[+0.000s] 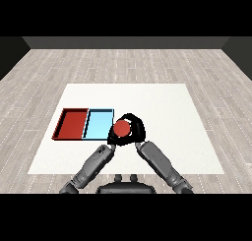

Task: Pick the red can and put it in the red box

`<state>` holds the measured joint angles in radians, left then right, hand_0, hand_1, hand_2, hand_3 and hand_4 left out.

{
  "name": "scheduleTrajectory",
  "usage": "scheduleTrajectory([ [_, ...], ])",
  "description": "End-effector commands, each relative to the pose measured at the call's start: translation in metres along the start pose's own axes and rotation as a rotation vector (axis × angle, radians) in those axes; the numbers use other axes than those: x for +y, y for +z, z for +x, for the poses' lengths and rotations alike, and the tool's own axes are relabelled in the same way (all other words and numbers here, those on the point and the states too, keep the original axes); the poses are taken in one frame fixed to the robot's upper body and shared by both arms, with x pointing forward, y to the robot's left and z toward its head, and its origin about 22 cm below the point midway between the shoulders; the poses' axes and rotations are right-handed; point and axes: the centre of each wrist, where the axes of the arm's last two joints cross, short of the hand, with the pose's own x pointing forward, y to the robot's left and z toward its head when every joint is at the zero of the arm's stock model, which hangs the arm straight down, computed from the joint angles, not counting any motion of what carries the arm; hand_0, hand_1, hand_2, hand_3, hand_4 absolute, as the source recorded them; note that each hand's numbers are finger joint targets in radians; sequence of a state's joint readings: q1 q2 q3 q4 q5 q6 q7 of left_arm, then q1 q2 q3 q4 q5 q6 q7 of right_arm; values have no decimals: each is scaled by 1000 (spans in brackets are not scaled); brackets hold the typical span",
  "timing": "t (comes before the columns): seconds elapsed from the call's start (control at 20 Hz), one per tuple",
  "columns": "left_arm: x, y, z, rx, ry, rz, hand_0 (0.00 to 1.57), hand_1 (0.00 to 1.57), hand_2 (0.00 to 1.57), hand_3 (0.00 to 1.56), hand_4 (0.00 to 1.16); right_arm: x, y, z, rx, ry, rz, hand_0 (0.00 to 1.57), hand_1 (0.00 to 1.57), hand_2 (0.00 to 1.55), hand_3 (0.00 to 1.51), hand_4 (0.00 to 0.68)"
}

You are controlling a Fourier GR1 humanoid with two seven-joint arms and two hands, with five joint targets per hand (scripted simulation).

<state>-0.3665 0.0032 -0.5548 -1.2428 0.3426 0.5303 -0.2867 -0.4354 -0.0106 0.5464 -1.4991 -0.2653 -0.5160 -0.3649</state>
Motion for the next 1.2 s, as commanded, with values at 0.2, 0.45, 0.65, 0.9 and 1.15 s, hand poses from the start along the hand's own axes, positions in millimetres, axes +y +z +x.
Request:
scheduleTrajectory([
  [0.2, -1, -10, -3, -92, 3, 50, 1571, 1571, 1560, 1478, 1136, -2, -3, -7, 17, -1, 4, 1498, 1498, 1444, 1393, 646],
  [0.45, 2, -6, 4, -178, 26, 68, 1571, 1571, 1571, 1513, 1147, 7, 10, -9, 104, 21, -8, 923, 923, 935, 532, 0],
  [0.65, 2, -5, 1, -180, 29, 68, 1571, 1571, 1571, 1513, 1147, 3, 1, -2, 105, 67, 9, 0, 0, 0, 0, 0],
  [0.9, -7, -10, 12, -193, 4, 83, 1571, 1571, 1571, 1505, 1140, 4, 12, -15, 125, 55, 14, 0, 0, 0, 0, 0],
  [1.15, 2, -22, -5, -183, -21, 115, 1571, 1571, 1571, 1497, 1136, -1, -3, -10, 131, 68, -14, 0, 0, 0, 0, 0],
])
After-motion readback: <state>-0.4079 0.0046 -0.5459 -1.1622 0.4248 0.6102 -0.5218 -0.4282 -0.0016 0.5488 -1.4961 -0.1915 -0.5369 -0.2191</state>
